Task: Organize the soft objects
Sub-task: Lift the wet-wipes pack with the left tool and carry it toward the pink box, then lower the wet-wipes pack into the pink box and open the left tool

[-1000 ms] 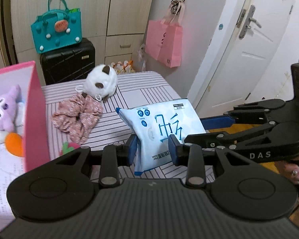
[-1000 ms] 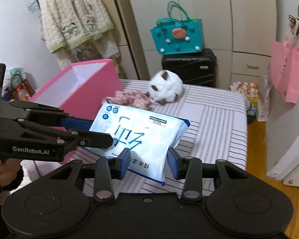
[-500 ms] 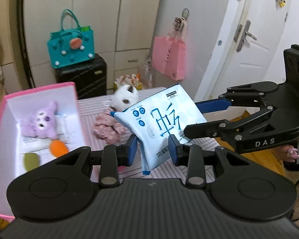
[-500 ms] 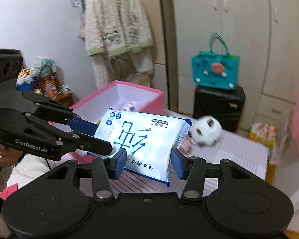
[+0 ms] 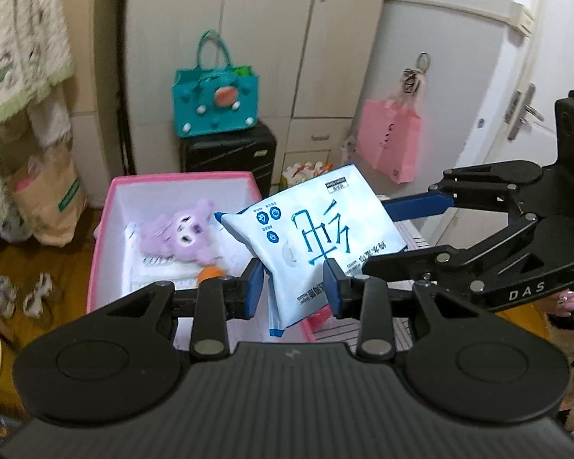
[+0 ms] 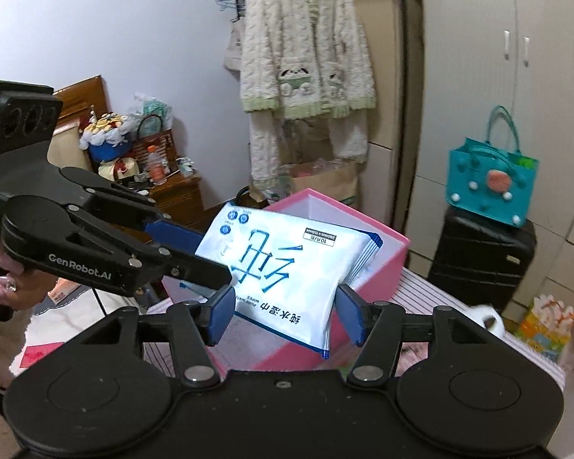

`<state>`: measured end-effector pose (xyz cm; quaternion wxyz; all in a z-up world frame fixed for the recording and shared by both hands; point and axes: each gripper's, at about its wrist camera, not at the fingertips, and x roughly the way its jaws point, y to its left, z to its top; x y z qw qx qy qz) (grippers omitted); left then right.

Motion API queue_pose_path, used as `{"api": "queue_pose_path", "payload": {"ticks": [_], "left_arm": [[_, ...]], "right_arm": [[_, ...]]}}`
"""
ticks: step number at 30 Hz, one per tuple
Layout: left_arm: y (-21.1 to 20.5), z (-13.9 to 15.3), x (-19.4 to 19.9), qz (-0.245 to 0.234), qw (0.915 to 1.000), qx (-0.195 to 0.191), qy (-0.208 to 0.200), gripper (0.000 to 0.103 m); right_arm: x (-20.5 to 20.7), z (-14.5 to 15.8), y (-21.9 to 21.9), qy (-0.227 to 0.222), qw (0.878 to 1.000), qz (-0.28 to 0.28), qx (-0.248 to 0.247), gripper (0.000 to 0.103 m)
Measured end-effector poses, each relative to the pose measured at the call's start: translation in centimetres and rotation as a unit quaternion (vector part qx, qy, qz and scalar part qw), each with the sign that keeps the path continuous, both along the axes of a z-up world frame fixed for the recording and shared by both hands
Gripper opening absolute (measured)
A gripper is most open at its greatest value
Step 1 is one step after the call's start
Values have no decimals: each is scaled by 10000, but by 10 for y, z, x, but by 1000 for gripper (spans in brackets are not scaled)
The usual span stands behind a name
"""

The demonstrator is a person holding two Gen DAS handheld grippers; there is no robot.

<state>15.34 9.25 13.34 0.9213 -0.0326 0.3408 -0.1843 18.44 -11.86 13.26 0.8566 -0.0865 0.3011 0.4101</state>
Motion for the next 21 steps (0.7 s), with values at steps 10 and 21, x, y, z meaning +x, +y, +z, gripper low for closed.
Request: {"api": "queue_pose_path", "payload": {"ticks": [10,21], "left_arm": [[47,-28,51,461,9956,83,809,33],[51,-74,95,238,9784,856,1866,33]], "right_arm": [[38,-25,41,515,9971,528,-208,55],[55,-62,83,1318,9828,919,-915,35]]}}
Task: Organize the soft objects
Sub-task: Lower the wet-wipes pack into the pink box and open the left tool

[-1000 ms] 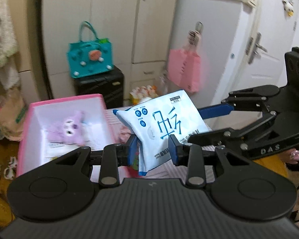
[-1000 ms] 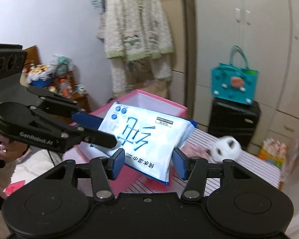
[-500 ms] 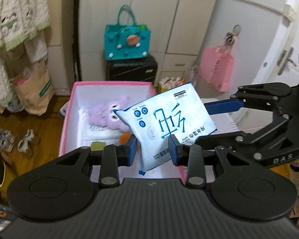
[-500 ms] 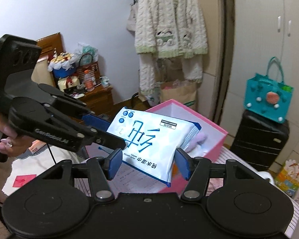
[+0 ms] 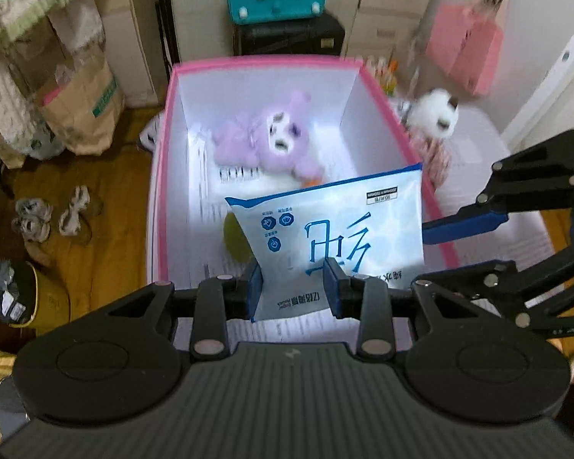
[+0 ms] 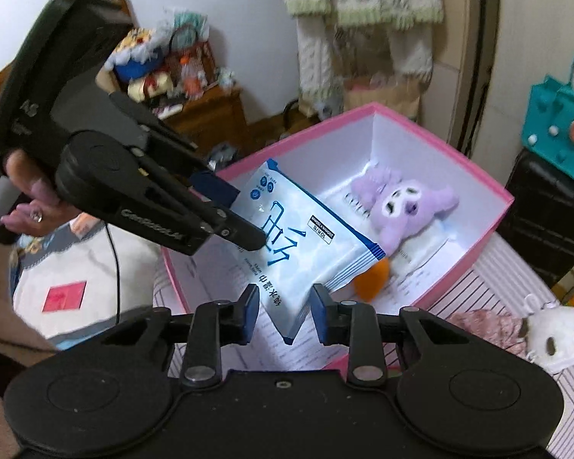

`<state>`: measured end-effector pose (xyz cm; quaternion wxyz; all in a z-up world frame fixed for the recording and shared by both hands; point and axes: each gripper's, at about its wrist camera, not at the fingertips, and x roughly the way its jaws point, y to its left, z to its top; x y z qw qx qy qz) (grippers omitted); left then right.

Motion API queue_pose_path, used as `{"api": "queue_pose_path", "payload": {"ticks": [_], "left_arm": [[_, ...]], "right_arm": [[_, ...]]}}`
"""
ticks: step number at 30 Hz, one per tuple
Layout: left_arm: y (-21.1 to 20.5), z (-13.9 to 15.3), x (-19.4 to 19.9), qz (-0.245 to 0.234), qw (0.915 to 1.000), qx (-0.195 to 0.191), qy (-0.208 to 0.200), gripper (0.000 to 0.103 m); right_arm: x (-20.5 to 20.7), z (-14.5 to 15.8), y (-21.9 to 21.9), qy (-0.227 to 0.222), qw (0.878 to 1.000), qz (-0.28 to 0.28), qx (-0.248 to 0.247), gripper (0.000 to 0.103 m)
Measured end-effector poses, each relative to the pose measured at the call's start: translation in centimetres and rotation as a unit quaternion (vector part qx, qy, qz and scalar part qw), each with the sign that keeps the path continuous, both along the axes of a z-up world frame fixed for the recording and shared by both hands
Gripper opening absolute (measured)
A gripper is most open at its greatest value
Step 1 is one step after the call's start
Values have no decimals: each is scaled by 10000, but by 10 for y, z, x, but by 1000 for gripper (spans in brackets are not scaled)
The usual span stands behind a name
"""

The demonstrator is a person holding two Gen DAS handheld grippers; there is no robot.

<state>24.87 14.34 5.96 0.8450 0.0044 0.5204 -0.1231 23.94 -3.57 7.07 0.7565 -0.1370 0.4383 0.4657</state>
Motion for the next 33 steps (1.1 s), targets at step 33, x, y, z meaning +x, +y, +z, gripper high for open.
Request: {"api": "queue_pose_path", "payload": {"ticks": [33], "left_arm": [[-15,-8,-18,-551,9971,310,-423,40]], "right_arm": [[-3,5,-18,139,9990,-62,429,38]]}}
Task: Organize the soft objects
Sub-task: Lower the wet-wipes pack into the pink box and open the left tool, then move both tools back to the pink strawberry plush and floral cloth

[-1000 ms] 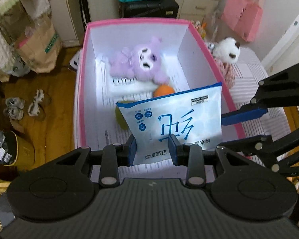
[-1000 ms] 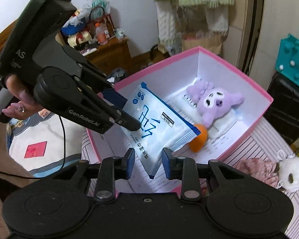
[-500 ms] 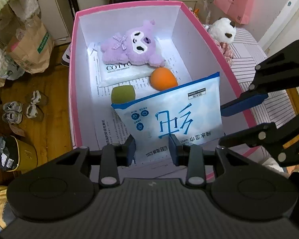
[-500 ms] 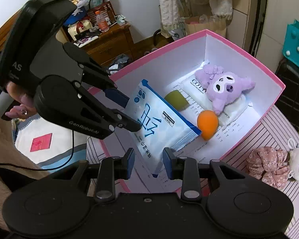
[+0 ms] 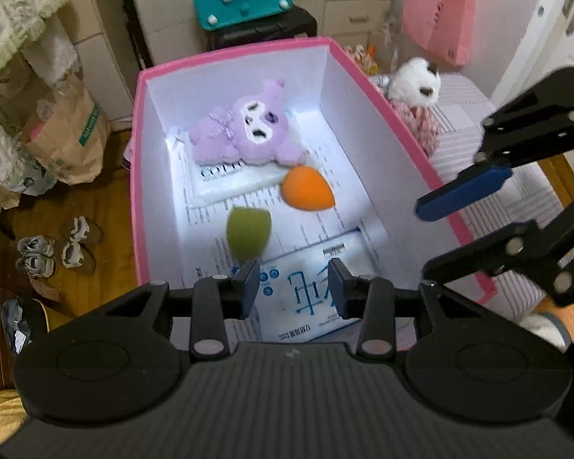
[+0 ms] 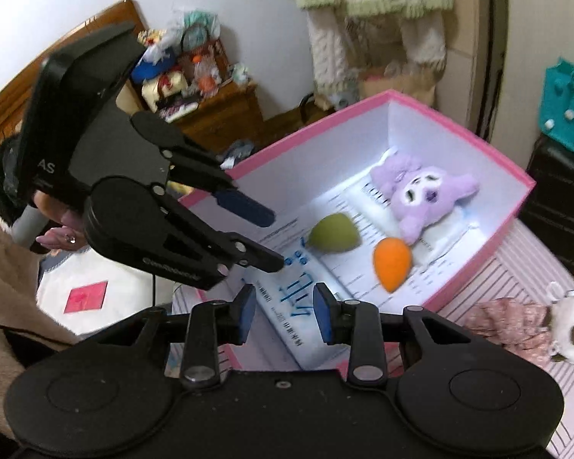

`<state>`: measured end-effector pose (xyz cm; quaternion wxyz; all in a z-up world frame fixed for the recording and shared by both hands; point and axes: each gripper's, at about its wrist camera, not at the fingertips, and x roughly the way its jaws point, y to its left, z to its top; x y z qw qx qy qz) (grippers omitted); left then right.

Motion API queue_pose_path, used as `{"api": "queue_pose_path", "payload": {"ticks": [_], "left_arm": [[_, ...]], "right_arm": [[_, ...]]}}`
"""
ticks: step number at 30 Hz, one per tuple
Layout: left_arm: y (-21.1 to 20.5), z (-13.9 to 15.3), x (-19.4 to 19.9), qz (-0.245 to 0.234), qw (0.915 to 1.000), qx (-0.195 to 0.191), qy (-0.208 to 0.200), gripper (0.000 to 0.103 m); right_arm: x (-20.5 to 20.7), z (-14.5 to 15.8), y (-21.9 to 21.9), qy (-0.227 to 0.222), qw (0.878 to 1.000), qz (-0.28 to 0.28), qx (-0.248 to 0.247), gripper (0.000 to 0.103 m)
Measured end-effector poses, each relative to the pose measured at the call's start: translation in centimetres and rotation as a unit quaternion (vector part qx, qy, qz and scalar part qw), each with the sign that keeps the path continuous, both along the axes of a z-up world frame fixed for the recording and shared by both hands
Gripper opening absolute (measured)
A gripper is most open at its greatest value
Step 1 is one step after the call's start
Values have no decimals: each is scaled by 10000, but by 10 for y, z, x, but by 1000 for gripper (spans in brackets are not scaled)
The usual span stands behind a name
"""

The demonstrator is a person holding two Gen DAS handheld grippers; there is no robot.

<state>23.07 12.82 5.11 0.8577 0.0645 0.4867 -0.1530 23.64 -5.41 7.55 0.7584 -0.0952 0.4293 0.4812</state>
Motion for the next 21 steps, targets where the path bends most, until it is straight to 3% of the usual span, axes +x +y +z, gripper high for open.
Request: {"api": "queue_pose_path", "payload": {"ticks": [9,21], "left_arm": [[-13,38,-25,338,9976,83,-596,45],[-72,90,-69,97,9918,137,-1270,55]], "right_arm": [[-19,24,-61,-476,9956,-503,628,40],[-47,55,-128,-1203,9876,-811,597,43]]}}
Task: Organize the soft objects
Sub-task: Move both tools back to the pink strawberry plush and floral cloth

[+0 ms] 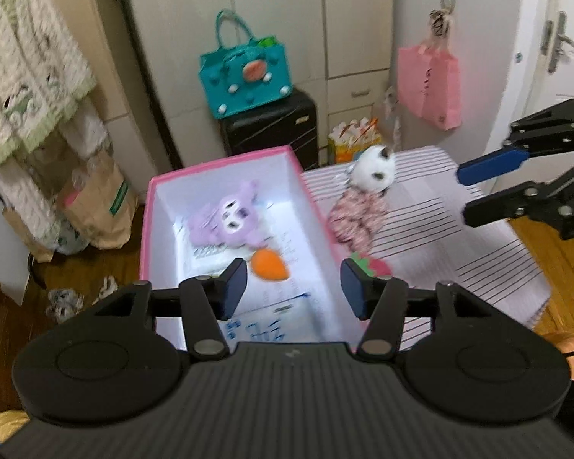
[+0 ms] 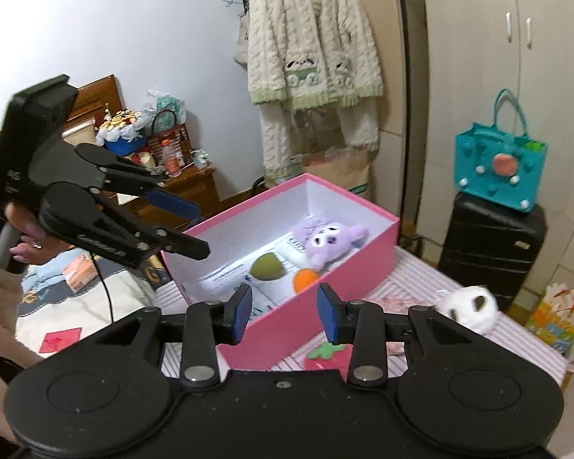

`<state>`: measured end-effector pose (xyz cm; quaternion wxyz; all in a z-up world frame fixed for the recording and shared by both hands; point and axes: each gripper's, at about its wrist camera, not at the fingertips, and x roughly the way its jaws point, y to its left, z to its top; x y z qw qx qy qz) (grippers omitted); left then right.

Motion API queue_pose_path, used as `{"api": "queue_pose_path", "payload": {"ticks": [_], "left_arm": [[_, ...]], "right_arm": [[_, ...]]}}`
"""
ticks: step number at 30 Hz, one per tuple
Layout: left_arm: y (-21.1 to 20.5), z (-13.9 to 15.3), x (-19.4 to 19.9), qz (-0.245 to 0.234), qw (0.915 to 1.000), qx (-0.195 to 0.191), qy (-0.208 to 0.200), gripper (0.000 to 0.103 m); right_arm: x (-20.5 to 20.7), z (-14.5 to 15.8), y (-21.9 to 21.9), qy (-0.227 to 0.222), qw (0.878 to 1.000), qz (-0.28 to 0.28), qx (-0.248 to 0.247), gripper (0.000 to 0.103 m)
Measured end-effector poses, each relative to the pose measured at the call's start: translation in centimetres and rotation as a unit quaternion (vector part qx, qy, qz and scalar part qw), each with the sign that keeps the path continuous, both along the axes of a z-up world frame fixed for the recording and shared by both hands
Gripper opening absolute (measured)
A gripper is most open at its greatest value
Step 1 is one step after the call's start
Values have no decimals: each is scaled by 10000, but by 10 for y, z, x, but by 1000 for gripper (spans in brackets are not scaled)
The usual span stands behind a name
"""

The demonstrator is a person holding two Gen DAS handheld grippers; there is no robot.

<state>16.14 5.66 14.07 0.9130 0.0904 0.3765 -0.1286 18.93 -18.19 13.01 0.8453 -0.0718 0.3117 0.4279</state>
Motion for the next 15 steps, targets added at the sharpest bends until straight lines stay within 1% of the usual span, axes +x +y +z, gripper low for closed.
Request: {"api": "queue_pose_path", "payload": {"ticks": [4,8,10,13,15], "left_arm": [[-28,1,-4,-174,9997,-138,-122,56],[-52,-8,-3,-364,9977,-528,-229,57],[-64,-14,-3,-437,9964,-638,-342,57],[-82,-25,-1,-418,9961,-601,-486,58],[-94,-33,4,-404,9964,-555,-491,58]], "right_arm": [[-3,3,-18,-175,9998,-125,43,46],[1,3,-35,-302,9988,-334,168,48],[6,0,-43,-277,9985,-404,237,49],[14,-5,-52,-285,9978,-531,271,51],[21,-10,-57,-245,9975,-595,276,53]]}}
